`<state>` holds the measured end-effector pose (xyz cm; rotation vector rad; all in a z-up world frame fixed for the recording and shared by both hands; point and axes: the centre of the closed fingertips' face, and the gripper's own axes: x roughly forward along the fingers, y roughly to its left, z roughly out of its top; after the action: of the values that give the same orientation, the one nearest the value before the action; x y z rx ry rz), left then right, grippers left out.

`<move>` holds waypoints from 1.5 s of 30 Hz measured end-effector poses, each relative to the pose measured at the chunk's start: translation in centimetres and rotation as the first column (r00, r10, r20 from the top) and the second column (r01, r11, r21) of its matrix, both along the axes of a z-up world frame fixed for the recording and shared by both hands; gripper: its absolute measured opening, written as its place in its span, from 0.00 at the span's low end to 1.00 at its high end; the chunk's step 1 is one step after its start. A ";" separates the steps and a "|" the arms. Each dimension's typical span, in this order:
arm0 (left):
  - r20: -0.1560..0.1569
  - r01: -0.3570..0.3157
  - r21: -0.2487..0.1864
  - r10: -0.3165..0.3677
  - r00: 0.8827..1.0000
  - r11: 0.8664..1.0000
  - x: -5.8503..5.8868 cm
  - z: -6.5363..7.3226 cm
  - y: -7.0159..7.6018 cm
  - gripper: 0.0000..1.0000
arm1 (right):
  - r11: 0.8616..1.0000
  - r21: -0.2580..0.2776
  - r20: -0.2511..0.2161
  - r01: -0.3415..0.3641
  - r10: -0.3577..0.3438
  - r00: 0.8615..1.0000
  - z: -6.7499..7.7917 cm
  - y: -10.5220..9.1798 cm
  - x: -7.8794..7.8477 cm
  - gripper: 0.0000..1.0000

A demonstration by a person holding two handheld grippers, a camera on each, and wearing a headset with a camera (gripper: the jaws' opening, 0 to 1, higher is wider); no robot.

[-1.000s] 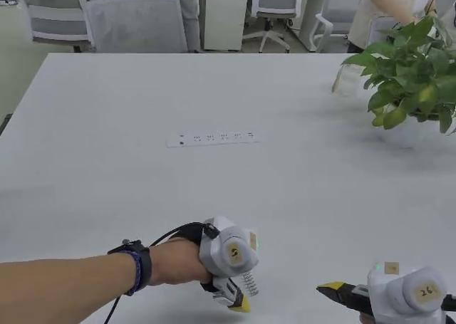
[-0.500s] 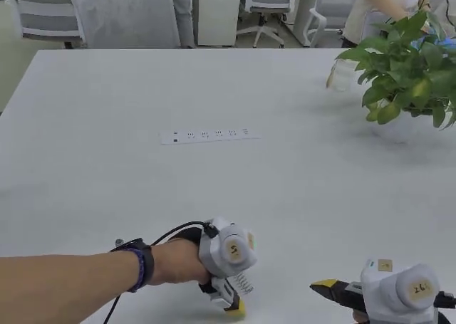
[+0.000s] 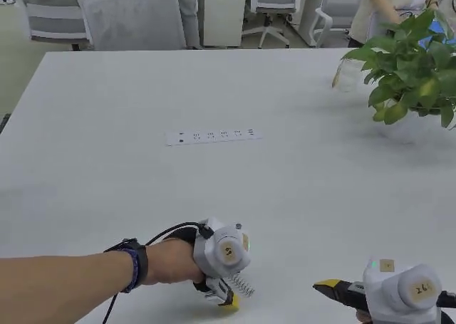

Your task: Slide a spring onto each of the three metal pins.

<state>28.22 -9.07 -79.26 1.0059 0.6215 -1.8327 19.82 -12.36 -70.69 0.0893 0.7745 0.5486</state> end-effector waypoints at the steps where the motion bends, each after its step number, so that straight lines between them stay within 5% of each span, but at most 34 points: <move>1: -0.003 0.002 -0.001 -0.002 1.000 1.000 -0.1 0.0 0.1 0.32 | 1.000 0.001 0.000 0.000 0.000 1.000 0.0 0.0 0.0 0.70; 17: -0.003 -0.051 -0.008 0.051 0.999 0.999 0.1 0.0 0.6 0.04 | 1.000 -0.006 -0.005 -0.008 0.008 1.000 -0.1 0.2 -0.2 0.69; 32: -0.048 -0.140 0.007 0.140 0.989 0.990 -0.2 0.0 1.7 0.02 | 1.000 -0.005 -0.007 -0.019 0.019 1.000 -0.2 0.5 0.0 0.69; 45: -0.093 -0.233 -0.043 0.228 0.969 0.972 0.3 1.1 3.4 0.02 | 1.000 0.014 -0.011 -0.021 0.021 1.000 -0.7 1.1 0.1 0.67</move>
<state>28.51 -5.65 -78.16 0.7863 0.7084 -1.6845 19.96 -11.25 -71.35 0.0972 0.7828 0.5744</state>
